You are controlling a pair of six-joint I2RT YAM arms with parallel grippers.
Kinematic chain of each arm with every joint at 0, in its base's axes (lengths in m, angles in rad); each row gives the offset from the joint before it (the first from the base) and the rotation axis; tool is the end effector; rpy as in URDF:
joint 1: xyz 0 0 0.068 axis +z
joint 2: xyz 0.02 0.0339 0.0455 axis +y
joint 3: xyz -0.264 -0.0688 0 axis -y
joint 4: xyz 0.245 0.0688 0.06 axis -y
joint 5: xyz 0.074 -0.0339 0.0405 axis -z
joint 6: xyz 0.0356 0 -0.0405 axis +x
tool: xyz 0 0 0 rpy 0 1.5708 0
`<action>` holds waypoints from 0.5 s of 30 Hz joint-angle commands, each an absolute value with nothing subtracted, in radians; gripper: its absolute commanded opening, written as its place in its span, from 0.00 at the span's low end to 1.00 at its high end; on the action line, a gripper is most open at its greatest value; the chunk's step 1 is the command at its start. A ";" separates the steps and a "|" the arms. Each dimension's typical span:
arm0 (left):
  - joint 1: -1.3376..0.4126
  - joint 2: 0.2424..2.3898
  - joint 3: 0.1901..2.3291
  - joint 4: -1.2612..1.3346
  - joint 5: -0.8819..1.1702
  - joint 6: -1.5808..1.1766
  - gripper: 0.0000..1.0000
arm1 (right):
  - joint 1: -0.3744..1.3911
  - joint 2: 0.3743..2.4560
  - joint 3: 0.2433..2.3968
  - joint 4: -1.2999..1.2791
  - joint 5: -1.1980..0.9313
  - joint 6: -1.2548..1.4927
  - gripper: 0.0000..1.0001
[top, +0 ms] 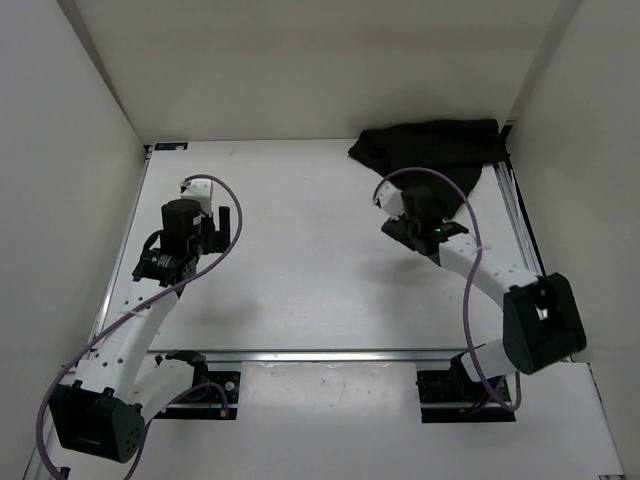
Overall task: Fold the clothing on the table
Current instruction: Move the skirt to the center of the board
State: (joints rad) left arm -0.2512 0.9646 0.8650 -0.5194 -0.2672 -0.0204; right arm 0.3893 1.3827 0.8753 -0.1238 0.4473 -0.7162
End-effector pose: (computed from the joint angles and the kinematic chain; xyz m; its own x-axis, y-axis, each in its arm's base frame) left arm 0.2034 -0.0425 0.3029 -0.5625 0.1240 -0.8174 0.0200 0.9904 0.1366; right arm 0.2830 0.0995 0.2436 -0.3993 -0.8036 -0.4414 -0.3729 0.5821 -0.7226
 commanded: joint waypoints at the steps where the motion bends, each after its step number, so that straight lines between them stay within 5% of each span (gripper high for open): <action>1: -0.221 0.962 0.879 -0.509 -0.161 -0.052 0.99 | 0.433 1.511 0.966 -0.086 0.417 -0.799 0.96; 7: -0.301 0.976 0.861 -0.498 -0.232 -0.066 0.99 | 0.402 1.824 1.307 -0.090 0.371 -0.870 0.96; 15: -0.262 0.960 0.776 -0.453 -0.204 -0.063 0.98 | 0.347 2.384 2.173 -0.464 0.281 -0.761 0.93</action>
